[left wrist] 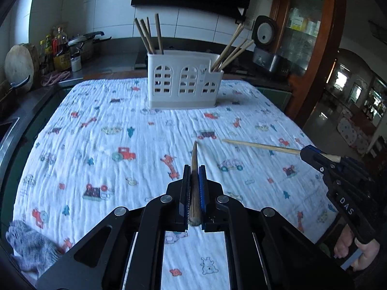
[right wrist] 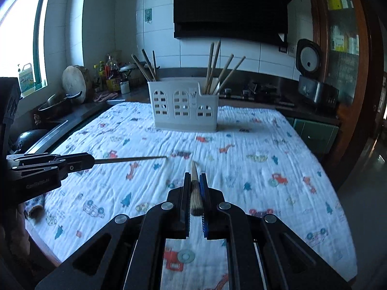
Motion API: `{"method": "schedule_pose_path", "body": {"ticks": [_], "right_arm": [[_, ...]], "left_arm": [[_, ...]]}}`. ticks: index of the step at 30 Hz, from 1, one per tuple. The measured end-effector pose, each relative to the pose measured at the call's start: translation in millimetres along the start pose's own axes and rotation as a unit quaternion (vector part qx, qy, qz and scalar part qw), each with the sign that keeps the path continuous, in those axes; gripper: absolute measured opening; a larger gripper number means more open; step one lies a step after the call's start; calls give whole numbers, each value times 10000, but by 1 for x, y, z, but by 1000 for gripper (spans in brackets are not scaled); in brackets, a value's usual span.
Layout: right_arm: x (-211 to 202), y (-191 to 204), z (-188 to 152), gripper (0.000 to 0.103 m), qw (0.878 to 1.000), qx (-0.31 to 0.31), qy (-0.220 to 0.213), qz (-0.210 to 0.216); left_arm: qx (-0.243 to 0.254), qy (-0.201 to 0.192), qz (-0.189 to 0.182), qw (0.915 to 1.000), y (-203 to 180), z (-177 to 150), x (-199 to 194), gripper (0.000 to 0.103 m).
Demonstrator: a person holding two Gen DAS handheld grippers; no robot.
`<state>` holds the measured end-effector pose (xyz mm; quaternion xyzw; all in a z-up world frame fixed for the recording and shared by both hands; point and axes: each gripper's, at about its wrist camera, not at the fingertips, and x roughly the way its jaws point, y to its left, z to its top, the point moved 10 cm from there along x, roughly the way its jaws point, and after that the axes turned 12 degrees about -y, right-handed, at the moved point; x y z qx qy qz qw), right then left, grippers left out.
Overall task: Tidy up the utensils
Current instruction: 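Lift both chopsticks and carry them toward the white utensil holder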
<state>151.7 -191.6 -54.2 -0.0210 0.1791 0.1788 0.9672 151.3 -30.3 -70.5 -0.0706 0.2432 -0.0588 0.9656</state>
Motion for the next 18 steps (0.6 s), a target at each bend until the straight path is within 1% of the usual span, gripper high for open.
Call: {"method": "schedule_pose_path", "body": {"ticks": [3, 6, 9, 12, 15, 18], "right_arm": [[7, 0, 32, 7, 9998, -48, -74, 199], [17, -2, 55, 7, 9994, -133, -85, 304], [29, -5, 80, 7, 9988, -211, -4, 441], [41, -9, 110, 7, 9979, -234, 82, 599], [46, -12, 139, 7, 9973, -318, 96, 658], [54, -15, 169, 7, 9966, -381, 129, 713]], "left_arm": [[54, -124, -90, 9999, 1, 24, 1, 5], [138, -107, -135, 9998, 2, 41, 10, 5], [104, -47, -302, 9995, 2, 59, 19, 5], [165, -66, -378, 9991, 0, 81, 25, 5], [198, -117, -521, 9984, -4, 108, 29, 5], [289, -307, -554, 9976, -6, 142, 28, 5]]}}
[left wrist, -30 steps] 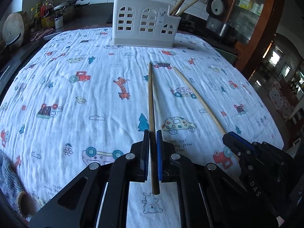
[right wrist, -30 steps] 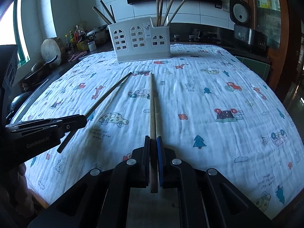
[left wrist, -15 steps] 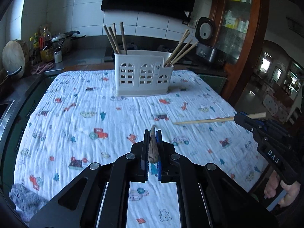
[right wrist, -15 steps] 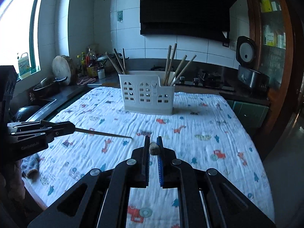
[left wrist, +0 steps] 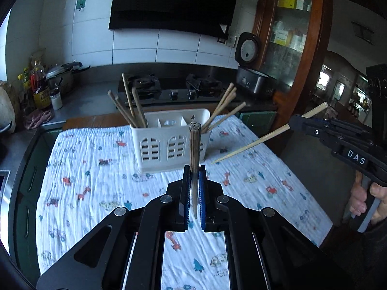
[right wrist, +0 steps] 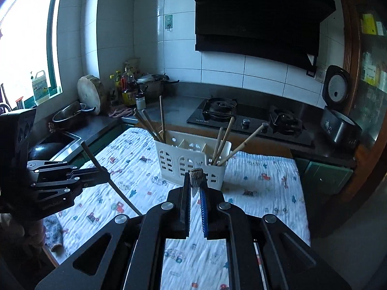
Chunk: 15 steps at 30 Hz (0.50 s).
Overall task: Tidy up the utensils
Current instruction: 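Lift both chopsticks and carry them toward the white utensil holder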
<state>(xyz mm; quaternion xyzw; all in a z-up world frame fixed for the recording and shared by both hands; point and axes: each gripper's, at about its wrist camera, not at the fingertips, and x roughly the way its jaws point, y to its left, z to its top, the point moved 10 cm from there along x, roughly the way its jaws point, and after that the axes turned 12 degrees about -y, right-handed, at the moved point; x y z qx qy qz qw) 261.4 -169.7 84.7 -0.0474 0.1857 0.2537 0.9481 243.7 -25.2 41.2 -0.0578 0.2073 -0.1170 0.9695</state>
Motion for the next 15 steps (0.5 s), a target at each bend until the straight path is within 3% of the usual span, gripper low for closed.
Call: {"method": "schedule_pose_path", "body": {"ticks": [10, 15], "right_arm": [[31, -17, 61, 7, 9994, -323, 78, -102], [51, -22, 74, 7, 9993, -348, 104, -97]], "left_arm": [[77, -831, 137, 9964, 14, 125, 11, 5], [109, -957, 473, 9942, 32, 153, 31, 5]]}}
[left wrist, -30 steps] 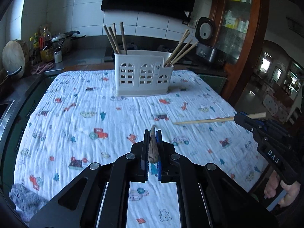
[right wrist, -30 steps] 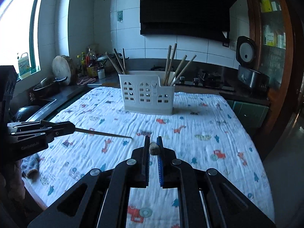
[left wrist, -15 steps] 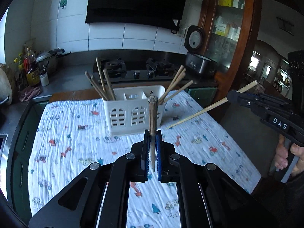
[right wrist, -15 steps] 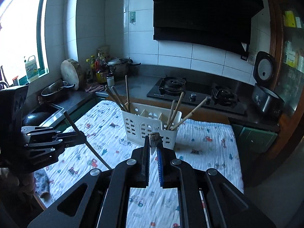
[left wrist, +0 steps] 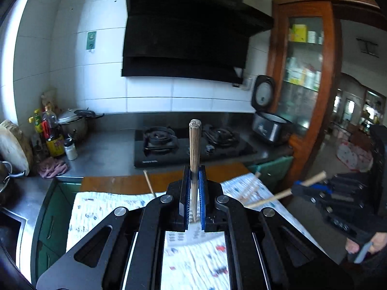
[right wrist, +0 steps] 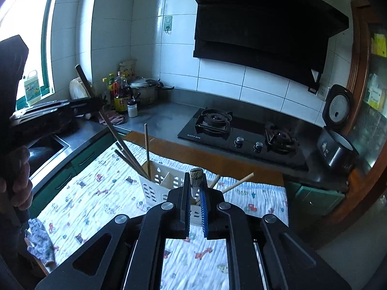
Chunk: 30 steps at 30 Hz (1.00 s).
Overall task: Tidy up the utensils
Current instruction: 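Lift both chopsticks and carry them toward the white utensil holder, then lower the chopsticks into the holder and open both tools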
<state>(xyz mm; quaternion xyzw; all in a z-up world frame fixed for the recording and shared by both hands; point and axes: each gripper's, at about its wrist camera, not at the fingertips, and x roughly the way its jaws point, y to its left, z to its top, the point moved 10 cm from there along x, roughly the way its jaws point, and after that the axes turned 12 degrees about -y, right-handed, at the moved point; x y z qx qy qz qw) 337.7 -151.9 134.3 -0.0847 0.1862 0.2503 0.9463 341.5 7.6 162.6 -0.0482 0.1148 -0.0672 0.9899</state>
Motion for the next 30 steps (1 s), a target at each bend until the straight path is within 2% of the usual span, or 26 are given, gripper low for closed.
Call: {"method": "schedule_pose_path", "body": {"ticks": [2, 13, 21, 30], "right_arm": [[13, -4, 1, 7, 9999, 18, 110, 2], [63, -4, -23, 7, 9979, -57, 645, 101], [86, -2, -37, 7, 9958, -114, 906, 87], [101, -3, -47, 8, 9943, -134, 1059, 35]], "left_arm": [[-42, 70, 150, 9999, 10, 0, 14, 5], [-575, 643, 211, 9960, 51, -42, 68, 5], [-574, 1036, 310, 9925, 55, -70, 88, 5], [-554, 1262, 289, 9900, 55, -90, 99, 5]]}}
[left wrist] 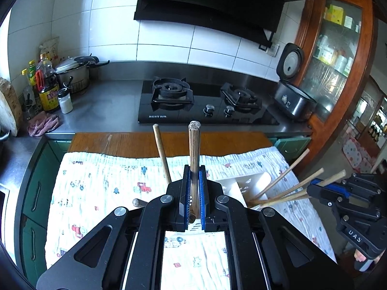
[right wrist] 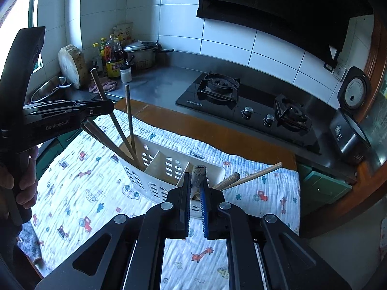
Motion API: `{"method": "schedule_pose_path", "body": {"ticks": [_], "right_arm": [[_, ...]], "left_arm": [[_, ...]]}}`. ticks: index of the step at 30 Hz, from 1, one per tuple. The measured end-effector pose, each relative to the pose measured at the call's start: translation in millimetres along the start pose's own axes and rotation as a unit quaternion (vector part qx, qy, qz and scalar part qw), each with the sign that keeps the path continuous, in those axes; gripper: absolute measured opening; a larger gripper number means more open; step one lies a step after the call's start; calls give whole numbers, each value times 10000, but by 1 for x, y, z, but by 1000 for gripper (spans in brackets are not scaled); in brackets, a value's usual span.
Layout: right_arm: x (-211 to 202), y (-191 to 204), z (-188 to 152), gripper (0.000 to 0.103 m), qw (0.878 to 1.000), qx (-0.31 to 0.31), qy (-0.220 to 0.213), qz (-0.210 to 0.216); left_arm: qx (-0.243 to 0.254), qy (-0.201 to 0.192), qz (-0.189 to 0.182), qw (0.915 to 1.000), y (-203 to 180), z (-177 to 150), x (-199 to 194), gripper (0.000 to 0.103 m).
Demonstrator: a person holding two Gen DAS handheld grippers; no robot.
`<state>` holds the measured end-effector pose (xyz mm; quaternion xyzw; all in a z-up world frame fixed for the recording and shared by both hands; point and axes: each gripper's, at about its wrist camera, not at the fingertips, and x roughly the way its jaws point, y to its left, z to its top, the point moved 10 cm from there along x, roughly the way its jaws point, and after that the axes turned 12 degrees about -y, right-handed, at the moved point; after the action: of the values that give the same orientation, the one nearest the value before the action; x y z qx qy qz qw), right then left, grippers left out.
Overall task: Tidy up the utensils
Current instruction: 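Lower the chopsticks into the holder and open both tools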
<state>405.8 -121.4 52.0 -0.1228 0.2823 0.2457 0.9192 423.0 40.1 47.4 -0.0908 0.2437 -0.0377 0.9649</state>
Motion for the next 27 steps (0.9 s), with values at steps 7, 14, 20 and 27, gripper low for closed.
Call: {"method": "schedule_pose_path", "body": {"ticks": [7, 14, 20, 27], "right_arm": [[4, -2, 1, 8, 10000, -2, -1, -77], [2, -2, 0, 11, 9999, -25, -12, -113], [0, -2, 1, 20, 9999, -58, -23, -145], [-9, -4, 5, 34, 9996, -71, -135, -235]], "left_arm": [[45, 86, -12, 10000, -2, -6, 2, 6], [89, 117, -33, 9999, -2, -8, 1, 6], [115, 126, 3, 9999, -2, -10, 0, 7], [321, 75, 24, 9995, -12, -12, -7, 18]]}}
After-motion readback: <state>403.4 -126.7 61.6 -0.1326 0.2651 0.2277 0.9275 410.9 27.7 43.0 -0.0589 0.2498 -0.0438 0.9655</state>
